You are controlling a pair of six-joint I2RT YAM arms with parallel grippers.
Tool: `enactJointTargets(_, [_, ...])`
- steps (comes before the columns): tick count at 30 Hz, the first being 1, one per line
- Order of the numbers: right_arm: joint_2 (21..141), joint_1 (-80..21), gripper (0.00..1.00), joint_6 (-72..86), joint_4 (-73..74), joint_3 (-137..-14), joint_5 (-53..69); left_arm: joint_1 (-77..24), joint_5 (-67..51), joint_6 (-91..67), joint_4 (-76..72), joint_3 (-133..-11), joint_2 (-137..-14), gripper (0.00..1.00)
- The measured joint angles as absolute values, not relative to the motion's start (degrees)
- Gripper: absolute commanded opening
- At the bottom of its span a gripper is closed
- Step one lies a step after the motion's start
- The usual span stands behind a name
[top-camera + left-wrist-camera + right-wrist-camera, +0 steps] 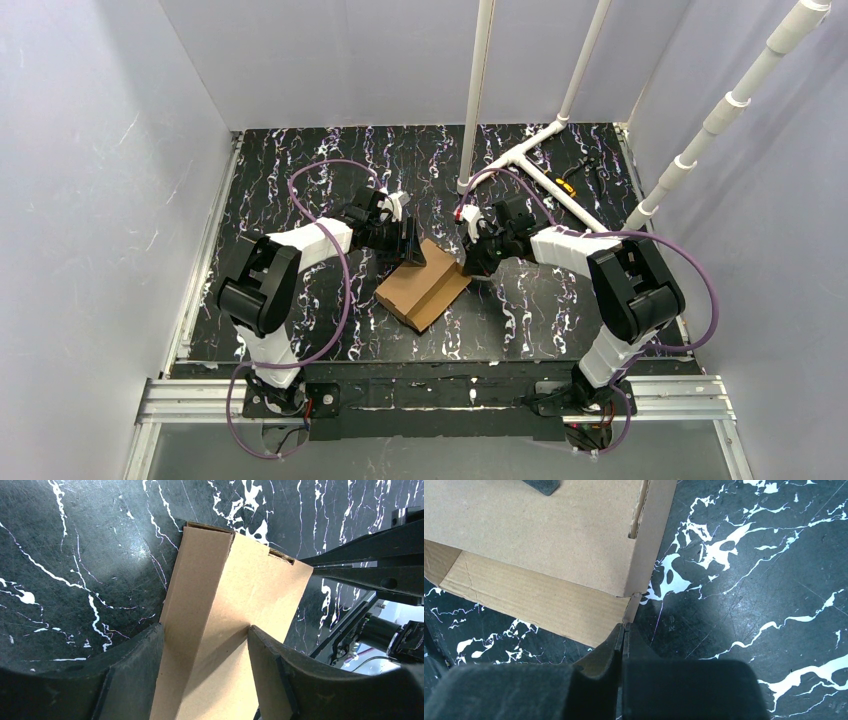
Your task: Fold the paper box
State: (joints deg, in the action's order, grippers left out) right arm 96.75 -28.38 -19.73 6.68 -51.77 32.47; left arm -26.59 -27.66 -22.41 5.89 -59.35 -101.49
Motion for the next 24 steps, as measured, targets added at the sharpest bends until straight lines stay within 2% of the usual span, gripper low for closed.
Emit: enactJointTargets(24, [95.4, -26.6, 0.01, -17.5, 1.3, -47.7, 34.9, -26.3, -28.7, -24.4, 4.4, -58.8, -101.6, 0.57])
